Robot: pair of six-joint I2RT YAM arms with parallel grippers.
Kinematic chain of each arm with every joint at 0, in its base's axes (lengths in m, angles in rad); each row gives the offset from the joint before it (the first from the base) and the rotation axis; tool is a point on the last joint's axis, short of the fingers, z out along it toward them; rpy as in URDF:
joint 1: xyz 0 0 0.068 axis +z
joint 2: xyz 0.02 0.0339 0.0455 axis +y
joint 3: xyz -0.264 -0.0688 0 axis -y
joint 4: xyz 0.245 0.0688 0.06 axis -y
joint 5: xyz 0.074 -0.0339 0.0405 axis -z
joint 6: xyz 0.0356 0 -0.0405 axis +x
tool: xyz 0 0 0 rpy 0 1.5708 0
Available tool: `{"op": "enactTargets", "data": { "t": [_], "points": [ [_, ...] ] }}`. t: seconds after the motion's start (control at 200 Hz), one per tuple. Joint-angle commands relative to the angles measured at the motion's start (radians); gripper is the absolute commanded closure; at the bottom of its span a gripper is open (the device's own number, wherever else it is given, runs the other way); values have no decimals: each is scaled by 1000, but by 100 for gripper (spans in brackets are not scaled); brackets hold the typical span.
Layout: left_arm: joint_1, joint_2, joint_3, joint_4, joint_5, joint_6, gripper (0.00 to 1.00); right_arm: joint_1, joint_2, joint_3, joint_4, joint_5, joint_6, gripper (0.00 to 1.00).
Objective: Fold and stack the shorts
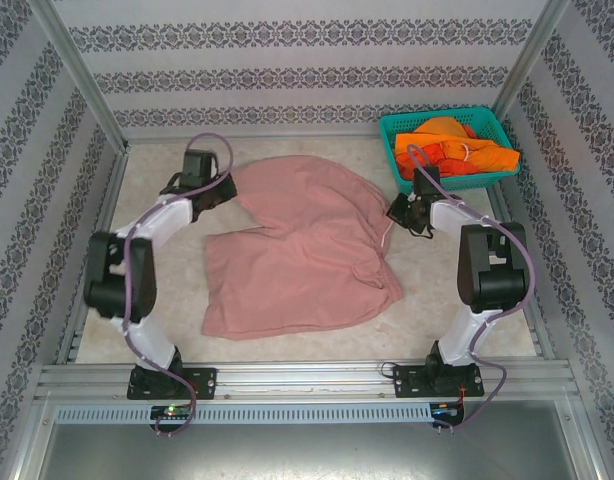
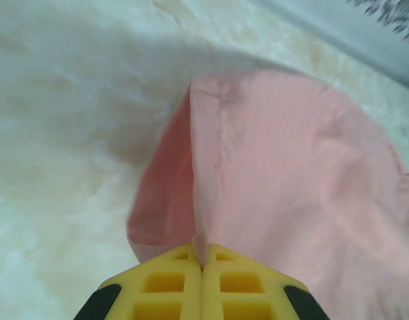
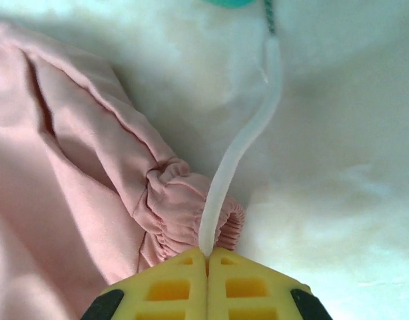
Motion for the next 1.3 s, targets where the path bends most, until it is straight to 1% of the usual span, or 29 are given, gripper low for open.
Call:
{"op": "enactTargets", "data": {
  "t": [0.0, 0.085, 0.185, 0.21, 0.24, 0.27, 0.295, 0.315, 0.345, 0.415, 0.45, 0.5, 0.57, 0.669, 0.799, 0.889, 0.979, 1.084, 1.299],
  "points": [
    [17, -122, -187, 94, -80, -5, 100, 51, -84, 56, 45, 10, -56, 100],
    [16, -189, -326, 121, -77, -34, 100, 73, -95, 84, 24, 57, -77, 100],
    [15, -206, -446, 133, -68, -55, 100, 72, -69, 123, -15, 87, -81, 100],
    [17, -205, -463, 137, -60, -55, 98, 70, -60, 129, -21, 94, -80, 100],
    [17, -204, -472, 132, -51, -53, 95, 69, -49, 137, -31, 96, -78, 96],
    [19, -208, -468, 124, -40, -47, 88, 66, -38, 143, -35, 86, -77, 88],
    [21, -214, -459, 115, -28, -40, 79, 65, -29, 149, -40, 69, -78, 73],
    [23, -222, -446, 107, -21, -32, 70, 64, -24, 154, -48, 56, -81, 66],
    [25, -239, -421, 95, -14, -26, 57, 64, -20, 165, -60, 44, -82, 59],
    [43, -268, -333, 52, 2, -23, 31, 72, -40, 161, -52, 28, -85, 39],
    [57, -270, -278, 29, 14, -22, 24, 77, -61, 149, -44, 28, -90, 34],
    [79, -247, -189, 3, 43, -18, 19, 89, -96, 137, -38, 33, -101, 30],
    [109, -176, -65, -41, 90, -17, 18, 112, -147, 116, -30, 24, -110, 26],
    [141, -36, 90, -107, 148, -20, 18, 173, -204, 96, -35, -15, -142, 21],
    [155, 131, 209, -145, 157, -19, 19, 248, -284, 40, -30, -8, -178, 16],
    [155, 250, 303, -182, 181, 3, 19, 266, -328, 0, -27, -16, -162, 13],
    [155, 357, 403, -249, 192, 20, 20, 280, -361, -34, -28, -13, -162, 7],
    [153, 431, 461, -287, 215, 21, 21, 295, -383, -71, -23, 5, -179, 3],
    [116, 478, 453, -267, 238, 15, 23, 307, -354, -120, -4, 7, -163, 2]
  ]
}}
